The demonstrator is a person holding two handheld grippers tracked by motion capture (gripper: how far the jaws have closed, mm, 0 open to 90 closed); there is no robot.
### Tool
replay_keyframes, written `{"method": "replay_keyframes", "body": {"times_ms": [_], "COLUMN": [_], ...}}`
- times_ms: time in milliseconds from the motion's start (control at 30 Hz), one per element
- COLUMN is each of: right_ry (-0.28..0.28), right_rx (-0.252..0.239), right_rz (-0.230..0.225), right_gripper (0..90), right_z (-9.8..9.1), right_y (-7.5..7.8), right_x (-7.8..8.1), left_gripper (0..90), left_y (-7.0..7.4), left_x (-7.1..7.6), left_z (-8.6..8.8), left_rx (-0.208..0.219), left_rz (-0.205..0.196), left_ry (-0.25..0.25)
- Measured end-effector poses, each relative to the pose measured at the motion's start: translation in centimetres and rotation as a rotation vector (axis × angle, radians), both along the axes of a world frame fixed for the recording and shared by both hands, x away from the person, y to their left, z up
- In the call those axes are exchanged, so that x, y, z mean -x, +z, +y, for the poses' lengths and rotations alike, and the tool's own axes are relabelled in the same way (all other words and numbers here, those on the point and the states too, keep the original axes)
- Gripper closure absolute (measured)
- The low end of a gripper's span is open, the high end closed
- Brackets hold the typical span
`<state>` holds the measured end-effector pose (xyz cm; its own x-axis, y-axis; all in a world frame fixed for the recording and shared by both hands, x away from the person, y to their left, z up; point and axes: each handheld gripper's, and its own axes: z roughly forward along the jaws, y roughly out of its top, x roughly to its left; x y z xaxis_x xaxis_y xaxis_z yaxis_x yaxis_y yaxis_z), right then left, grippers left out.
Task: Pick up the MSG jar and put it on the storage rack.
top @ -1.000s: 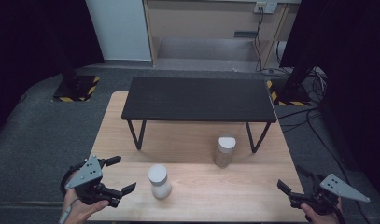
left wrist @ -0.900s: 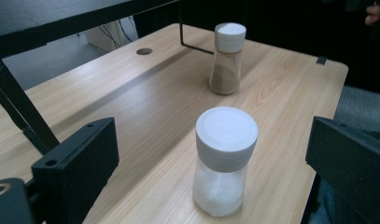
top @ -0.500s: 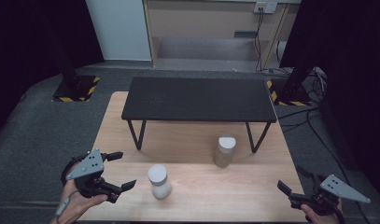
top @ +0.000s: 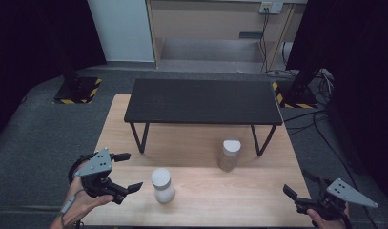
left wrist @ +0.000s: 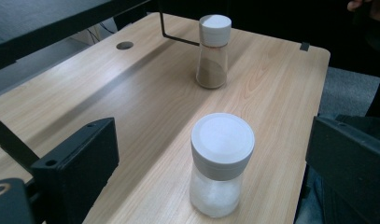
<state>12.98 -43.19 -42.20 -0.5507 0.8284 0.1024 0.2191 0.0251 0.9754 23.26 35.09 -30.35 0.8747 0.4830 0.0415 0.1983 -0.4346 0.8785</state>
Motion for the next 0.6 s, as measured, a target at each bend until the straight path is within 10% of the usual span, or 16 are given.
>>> {"method": "replay_keyframes", "body": {"times_ms": [600], "right_ry": [-0.001], "right_rx": [0.0], "right_rz": [-0.001], "right_gripper": [5.8], "right_z": [0.0], "right_y": [0.0], "right_x": [0.0], "left_gripper": [1.6], "left_y": [-2.0], "left_x": [-3.6], "left_z": [-3.1], "left_rx": [-0.047], "left_rz": [0.079], "left_ry": [-0.08]}}
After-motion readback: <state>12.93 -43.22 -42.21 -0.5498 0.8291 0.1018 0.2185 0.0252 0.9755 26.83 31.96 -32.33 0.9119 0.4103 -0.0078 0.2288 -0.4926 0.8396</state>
